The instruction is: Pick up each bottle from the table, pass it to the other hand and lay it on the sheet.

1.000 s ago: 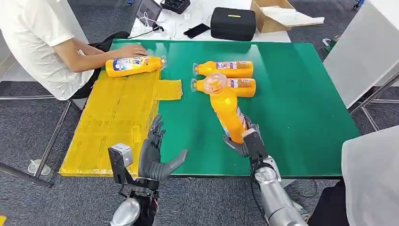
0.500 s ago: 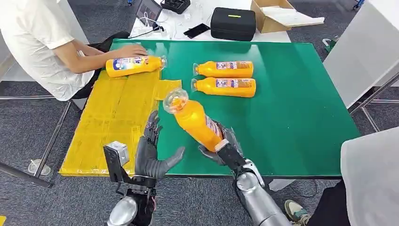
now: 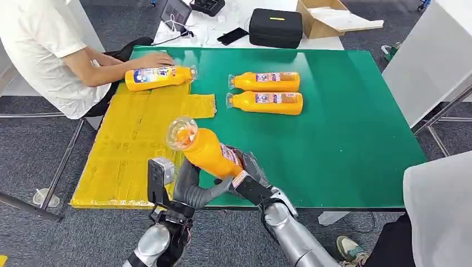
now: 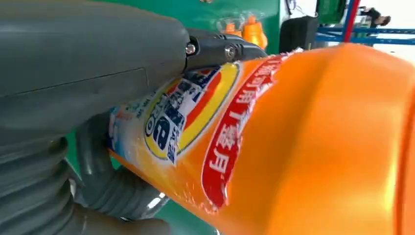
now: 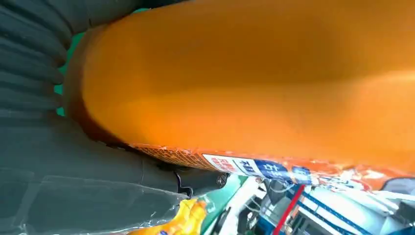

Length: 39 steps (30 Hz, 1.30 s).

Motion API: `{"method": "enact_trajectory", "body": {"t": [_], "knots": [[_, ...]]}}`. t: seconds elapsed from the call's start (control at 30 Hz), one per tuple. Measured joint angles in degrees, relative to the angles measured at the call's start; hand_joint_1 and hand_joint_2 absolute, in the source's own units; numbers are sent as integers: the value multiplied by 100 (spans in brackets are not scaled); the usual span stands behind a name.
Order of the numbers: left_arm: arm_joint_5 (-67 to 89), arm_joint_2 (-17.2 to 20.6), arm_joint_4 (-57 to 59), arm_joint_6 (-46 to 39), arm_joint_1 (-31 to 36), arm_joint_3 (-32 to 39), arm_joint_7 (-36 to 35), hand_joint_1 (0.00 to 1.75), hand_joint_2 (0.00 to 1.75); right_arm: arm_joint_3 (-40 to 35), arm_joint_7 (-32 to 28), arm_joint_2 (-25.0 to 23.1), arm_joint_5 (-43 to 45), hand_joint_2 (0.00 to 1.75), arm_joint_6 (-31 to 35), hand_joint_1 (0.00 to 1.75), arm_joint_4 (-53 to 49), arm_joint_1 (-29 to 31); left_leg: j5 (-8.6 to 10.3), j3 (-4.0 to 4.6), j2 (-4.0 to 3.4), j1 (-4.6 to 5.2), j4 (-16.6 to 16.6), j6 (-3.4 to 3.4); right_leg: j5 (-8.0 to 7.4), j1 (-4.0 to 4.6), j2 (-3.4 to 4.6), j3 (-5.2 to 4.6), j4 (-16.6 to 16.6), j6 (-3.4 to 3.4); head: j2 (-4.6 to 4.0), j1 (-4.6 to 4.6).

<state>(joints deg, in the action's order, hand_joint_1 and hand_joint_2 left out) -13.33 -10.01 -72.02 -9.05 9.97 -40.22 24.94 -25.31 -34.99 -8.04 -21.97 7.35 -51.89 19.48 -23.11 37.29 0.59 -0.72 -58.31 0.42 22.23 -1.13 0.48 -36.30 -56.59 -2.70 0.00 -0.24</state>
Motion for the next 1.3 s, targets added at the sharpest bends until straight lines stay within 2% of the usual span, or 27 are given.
{"method": "enact_trajectory", "body": {"t": [0.13,0.17,0.2,0.23,0.3,0.33,0.97,1.0,1.03,1.07,1.13,1.17,1.3], "knots": [[11,15,0,91,13,65,41,0,175,-94,13,13,-172,175,44,175,87,129,0,0,-1,0,0,0,0,0,0,-1,0,0,0,-2],[-4,15,0,109,14,81,68,5,175,-114,0,13,-168,175,-7,175,109,160,0,0,-1,0,0,0,0,0,0,-1,0,0,0,0],[-59,15,0,129,14,109,101,26,175,-155,-9,15,-153,175,-92,175,151,196,0,-1,-1,0,0,0,0,0,1,-2,0,0,0,0],[-107,15,0,137,14,133,129,155,175,-192,-17,20,-148,175,-149,175,186,234,0,-1,-1,0,0,0,0,0,1,-2,0,0,0,-2],[-175,13,0,172,15,190,188,155,175,-251,-42,35,-148,175,-243,175,247,292,0,-2,-1,-1,0,0,0,1,1,-2,0,0,0,0],[-205,-2,0,187,28,205,207,175,175,-316,-50,35,-203,175,-282,175,282,302,0,-1,-1,-1,0,0,0,2,0,-2,0,0,0,-2],[-531,-81,-2,551,-9,385,511,175,175,-603,-208,9,51,175,-501,175,546,436,0,-2,-2,-1,0,0,0,1,1,-3,0,0,0,0],[-533,-81,-2,555,-10,385,516,175,175,-605,-212,9,53,175,-501,152,549,436,0,-2,-2,-1,0,0,0,0,1,-3,0,0,0,0],[-535,-81,-2,559,-12,385,518,175,175,-605,-214,9,57,175,-501,31,551,436,0,-1,-2,-1,0,0,0,0,1,-3,0,0,0,0],[-542,-81,-2,572,-14,387,522,175,175,-605,-217,9,68,175,-503,0,551,435,0,-1,-2,-1,0,0,0,0,1,-3,0,0,0,0],[-588,-79,-2,629,-14,389,549,175,175,-608,-223,9,123,175,-551,0,557,431,0,-2,-2,-1,0,0,0,0,1,-3,0,0,0,0],[-597,-79,-2,688,-14,391,568,175,175,-608,-223,11,158,0,-595,0,564,426,0,-1,-2,-1,0,0,0,1,1,-3,0,0,0,0],[-577,-77,-11,776,-10,393,595,175,175,-612,-181,11,206,0,-588,0,612,386,0,-2,-2,-1,0,0,0,1,1,-3,0,0,0,2]]}}
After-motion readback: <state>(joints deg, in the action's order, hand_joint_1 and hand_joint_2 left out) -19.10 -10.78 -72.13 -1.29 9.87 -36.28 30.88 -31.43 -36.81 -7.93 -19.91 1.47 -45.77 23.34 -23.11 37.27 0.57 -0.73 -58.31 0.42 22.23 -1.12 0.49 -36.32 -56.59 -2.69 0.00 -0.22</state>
